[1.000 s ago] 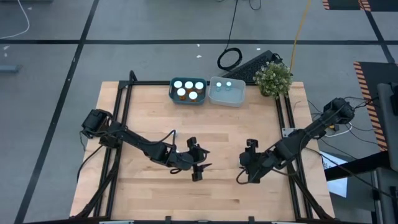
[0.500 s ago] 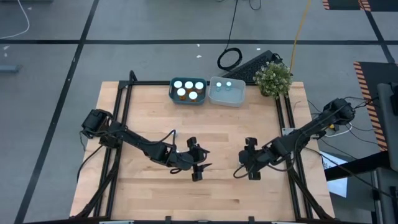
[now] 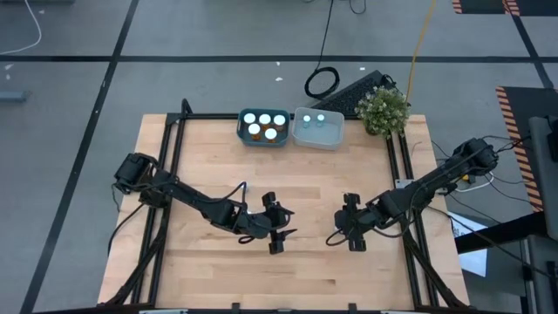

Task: Pick and place medicine bottles into bin by pill shape (circle, oval)
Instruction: Put the blue pill bottle into the gray bin

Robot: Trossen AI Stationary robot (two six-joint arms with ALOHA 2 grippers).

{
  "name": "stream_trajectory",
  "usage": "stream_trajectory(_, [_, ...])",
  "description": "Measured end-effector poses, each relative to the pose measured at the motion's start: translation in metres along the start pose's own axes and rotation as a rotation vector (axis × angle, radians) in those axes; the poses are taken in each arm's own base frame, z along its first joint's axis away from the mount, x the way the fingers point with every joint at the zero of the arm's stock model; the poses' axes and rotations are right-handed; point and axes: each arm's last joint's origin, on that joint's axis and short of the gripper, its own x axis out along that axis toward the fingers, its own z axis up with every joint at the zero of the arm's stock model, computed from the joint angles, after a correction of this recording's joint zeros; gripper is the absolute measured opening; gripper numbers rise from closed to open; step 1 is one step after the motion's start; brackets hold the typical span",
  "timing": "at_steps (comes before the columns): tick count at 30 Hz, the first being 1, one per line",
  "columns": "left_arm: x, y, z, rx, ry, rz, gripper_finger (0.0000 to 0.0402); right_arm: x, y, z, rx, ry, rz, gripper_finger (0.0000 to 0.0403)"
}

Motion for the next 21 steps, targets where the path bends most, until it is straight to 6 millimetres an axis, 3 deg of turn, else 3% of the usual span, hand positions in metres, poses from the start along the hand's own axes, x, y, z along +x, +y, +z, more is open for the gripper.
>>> stream_trajectory(9, [0.0, 0.0, 0.0, 0.0, -0.001, -0.001, 0.025, 0.012, -0.004, 0.003, -0.015, 0.024, -0.022, 0.0193])
stream_trajectory(21, [0.0, 0.0, 0.0, 0.012, -0.001, -0.001, 0.025, 0.014, -0.005, 0.004, -0.035, 0.041, -0.001, 0.0121])
